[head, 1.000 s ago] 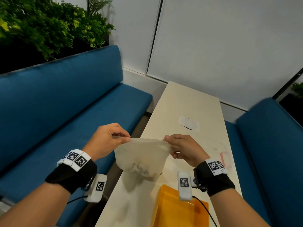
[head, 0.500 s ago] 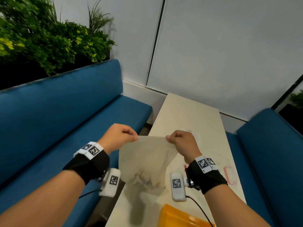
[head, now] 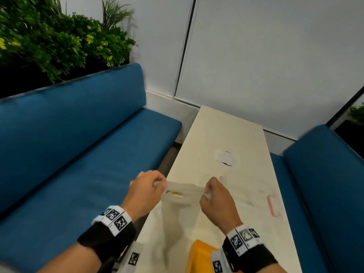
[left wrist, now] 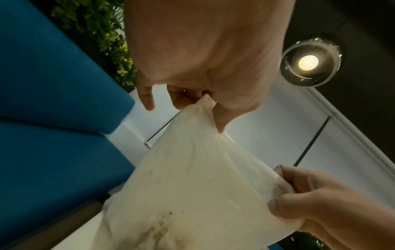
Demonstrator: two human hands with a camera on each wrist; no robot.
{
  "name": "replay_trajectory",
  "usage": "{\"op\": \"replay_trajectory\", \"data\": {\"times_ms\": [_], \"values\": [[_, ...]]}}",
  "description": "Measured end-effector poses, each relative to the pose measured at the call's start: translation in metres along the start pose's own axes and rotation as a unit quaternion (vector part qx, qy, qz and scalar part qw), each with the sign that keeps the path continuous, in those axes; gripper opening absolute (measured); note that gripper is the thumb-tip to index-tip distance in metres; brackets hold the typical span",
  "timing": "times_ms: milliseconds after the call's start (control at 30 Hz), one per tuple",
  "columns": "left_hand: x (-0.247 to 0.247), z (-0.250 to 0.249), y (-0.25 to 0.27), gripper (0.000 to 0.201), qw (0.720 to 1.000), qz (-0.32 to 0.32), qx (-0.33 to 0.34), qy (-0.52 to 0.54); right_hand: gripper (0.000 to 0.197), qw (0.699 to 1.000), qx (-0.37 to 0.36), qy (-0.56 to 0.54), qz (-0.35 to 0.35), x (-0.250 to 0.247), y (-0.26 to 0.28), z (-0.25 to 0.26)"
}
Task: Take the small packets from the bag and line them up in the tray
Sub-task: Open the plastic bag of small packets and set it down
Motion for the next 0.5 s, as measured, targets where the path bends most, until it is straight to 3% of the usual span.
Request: {"op": "replay_trajectory", "data": {"times_ms": [100,167,233,333,400,467,500], "values": [[0.025,0.024,0.023,0.014,0.997,0.028,0.066,-0.026,0.035,0.998,0.045,-0.002,0.036,0.021,0.027,-0.016],[0.034,0.035,0.032,0.007,0.992,0.045,0.097,-0.063,0.036,0.998,0.053,-0.017,0.022,0.024,0.035,-0.023],[0.037,0.040,0.041,0.003,0.987,0.050,0.080,-0.132,0.031,0.997,0.063,-0.033,0.000,0.020,0.039,-0.030],[0.037,0.041,0.058,0.013,0.982,0.049,-0.005,-0.182,0.027,0.997,0.059,-0.037,-0.015,0.012,0.049,-0.035],[0.038,0.042,0.062,0.015,0.987,0.056,-0.074,-0.130,0.028,0.998,0.050,-0.014,-0.020,0.012,0.056,-0.040],[0.041,0.044,0.061,0.016,0.987,0.064,-0.144,0.035,0.027,0.998,0.069,0.010,0.000,0.017,0.064,-0.046],[0.043,0.045,0.059,0.017,0.969,0.064,-0.185,0.148,0.027,0.996,0.087,0.024,0.015,0.019,0.067,-0.049]]}}
Point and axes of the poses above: each hand's wrist, its own y-axis away from the middle knuckle, its own x-axis out of the palm, z = x × y, the point moved 2 cm from there along -y, towards the middle knuckle, and after that the axes turned 5 degrees about -y, right-handed, at the moved point
